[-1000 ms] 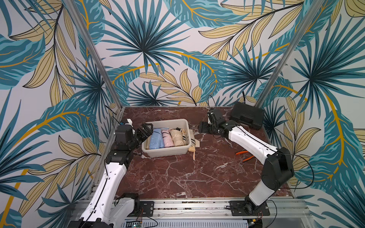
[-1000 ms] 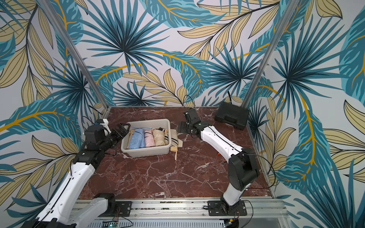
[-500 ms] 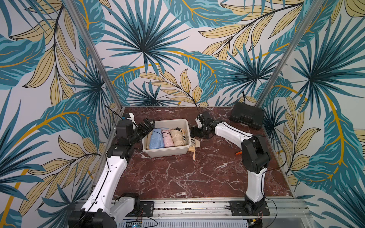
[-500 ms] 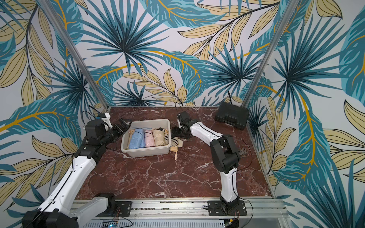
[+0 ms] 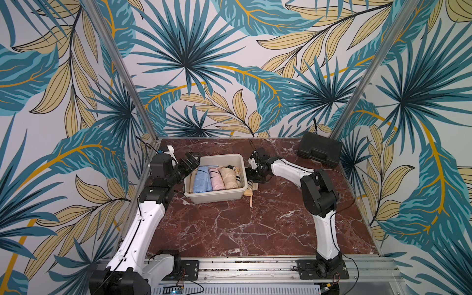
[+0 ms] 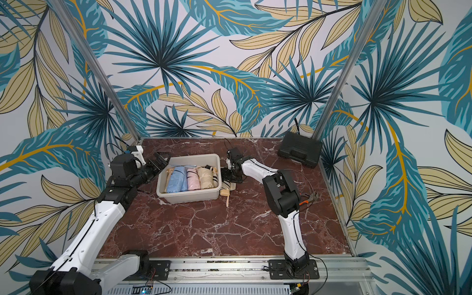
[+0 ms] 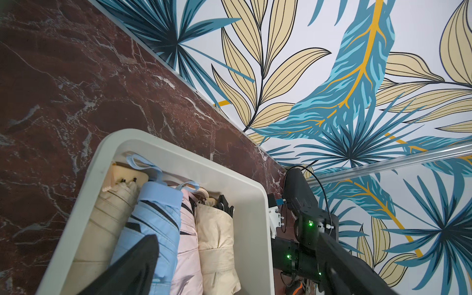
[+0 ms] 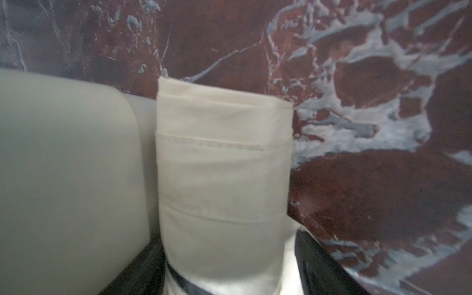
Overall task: Put the umbrella into the storage box
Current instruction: Pick up the umbrella from the center of the board.
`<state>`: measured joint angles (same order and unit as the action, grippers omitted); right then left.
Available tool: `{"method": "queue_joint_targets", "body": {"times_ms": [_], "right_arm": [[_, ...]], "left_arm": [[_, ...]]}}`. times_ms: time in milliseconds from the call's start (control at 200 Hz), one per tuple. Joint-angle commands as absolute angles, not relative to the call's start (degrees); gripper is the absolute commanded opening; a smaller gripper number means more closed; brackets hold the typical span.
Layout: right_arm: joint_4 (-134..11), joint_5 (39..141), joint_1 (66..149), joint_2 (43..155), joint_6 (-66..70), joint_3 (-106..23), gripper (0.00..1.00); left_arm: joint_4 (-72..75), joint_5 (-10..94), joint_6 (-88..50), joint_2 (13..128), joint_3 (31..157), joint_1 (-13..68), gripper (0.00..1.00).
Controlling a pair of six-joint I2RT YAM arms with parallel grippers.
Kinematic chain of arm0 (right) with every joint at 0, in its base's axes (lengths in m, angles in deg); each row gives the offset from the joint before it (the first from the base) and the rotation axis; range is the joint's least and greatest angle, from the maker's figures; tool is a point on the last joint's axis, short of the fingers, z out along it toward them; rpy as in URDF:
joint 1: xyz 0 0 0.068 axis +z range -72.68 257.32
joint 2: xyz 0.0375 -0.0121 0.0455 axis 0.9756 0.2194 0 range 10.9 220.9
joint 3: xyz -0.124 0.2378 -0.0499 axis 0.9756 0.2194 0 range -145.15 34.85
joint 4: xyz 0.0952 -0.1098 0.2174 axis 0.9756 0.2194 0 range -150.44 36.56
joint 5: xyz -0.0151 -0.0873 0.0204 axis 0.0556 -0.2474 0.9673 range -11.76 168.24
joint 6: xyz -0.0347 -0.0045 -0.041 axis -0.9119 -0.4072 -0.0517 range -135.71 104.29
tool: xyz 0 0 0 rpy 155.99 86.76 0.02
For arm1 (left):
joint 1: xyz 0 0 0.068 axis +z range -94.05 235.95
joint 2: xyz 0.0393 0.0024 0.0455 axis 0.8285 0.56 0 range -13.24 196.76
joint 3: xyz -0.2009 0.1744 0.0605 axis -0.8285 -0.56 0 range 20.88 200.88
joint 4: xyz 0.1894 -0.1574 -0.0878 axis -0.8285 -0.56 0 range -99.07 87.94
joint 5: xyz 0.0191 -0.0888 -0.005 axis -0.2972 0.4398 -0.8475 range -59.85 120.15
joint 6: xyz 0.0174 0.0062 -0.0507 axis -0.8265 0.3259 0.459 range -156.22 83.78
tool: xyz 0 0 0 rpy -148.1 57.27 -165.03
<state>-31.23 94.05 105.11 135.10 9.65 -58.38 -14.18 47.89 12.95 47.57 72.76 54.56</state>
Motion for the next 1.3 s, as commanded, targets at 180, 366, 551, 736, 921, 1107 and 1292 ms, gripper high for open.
{"method": "queue_joint_targets", "body": {"times_ms": [180,366,551,736,921,1107,1292], "right_arm": [[-28.24,80.21,105.42,134.17,10.50,-56.65,0.57],[-29.01,75.00,105.38,129.90,11.48,-52.87,0.44],[-32.05,75.92,105.23,125.65,13.91,-50.07,0.35],[-34.74,76.61,104.57,118.68,17.07,-47.14,0.32],[-36.22,77.10,103.95,110.22,20.46,-44.45,0.29],[-37.38,80.52,103.95,103.52,25.12,-44.60,0.28],[-37.18,80.75,105.08,99.34,30.39,-47.55,0.26]], "left_arm": [[-11.73,48.16,13.45,47.24,73.71,54.96,0.99],[-11.89,48.27,12.91,46.89,73.88,54.96,0.99],[-11.25,49.67,12.19,46.88,74.16,54.95,0.98],[-8.63,52.25,10.90,46.00,73.85,54.35,0.98],[-4.70,50.10,6.94,44.26,72.71,49.20,0.97],[-2.04,46.97,0.68,44.56,72.94,39.98,0.97],[-0.69,45.28,-5.33,47.34,74.63,32.12,0.98]]}}
